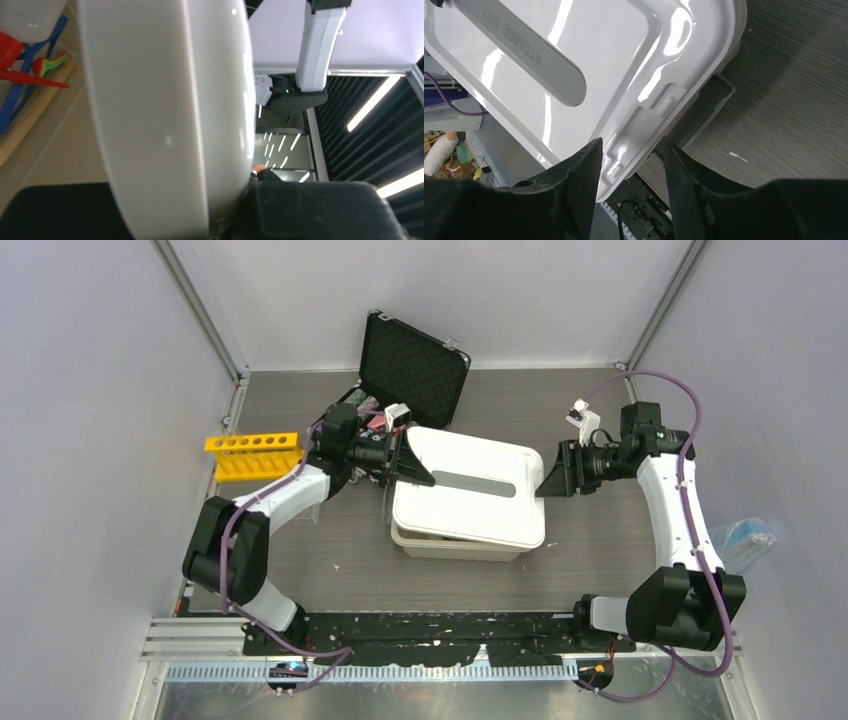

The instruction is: Organize the chemistry lab equipment

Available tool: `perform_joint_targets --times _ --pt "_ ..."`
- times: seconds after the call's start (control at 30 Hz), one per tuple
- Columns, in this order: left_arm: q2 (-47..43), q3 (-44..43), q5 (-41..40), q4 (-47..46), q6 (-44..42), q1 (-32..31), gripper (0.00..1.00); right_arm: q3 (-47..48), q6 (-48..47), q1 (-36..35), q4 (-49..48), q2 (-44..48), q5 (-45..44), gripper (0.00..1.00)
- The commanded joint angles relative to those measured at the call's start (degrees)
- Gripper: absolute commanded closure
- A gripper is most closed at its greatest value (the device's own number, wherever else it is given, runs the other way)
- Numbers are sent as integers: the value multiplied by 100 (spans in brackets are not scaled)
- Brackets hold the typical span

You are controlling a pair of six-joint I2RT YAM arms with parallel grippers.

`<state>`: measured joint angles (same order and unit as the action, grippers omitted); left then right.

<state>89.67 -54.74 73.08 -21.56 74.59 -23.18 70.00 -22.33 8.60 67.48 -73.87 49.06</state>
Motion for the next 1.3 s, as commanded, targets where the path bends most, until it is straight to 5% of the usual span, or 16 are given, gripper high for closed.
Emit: perform_joint_targets --times 0.0,0.07,0.4,0.93,1.07,1.27 --pt "114 -431 -203 1655 -1166 11 100 -169 49 19 -313 101 -16 52" --pt "184 -705 -358 2606 -1892 0 100 -198 98 19 -379 15 -38 54" --pt "41 -885 -727 3328 -2508 15 89 -575 206 -13 -705 10 6 69" --pt "-527 -2092 -2179 6055 -4838 15 32 -475 -55 -123 -757 -253 -163 76" --pt "-668 -2236 -2495 6414 -5170 15 2 -405 -70 -171 -756 -328 -188 76" --pt "-865 -2537 -3745 6911 -5614 15 0 -311 -128 -177 -698 -345 -161 76"
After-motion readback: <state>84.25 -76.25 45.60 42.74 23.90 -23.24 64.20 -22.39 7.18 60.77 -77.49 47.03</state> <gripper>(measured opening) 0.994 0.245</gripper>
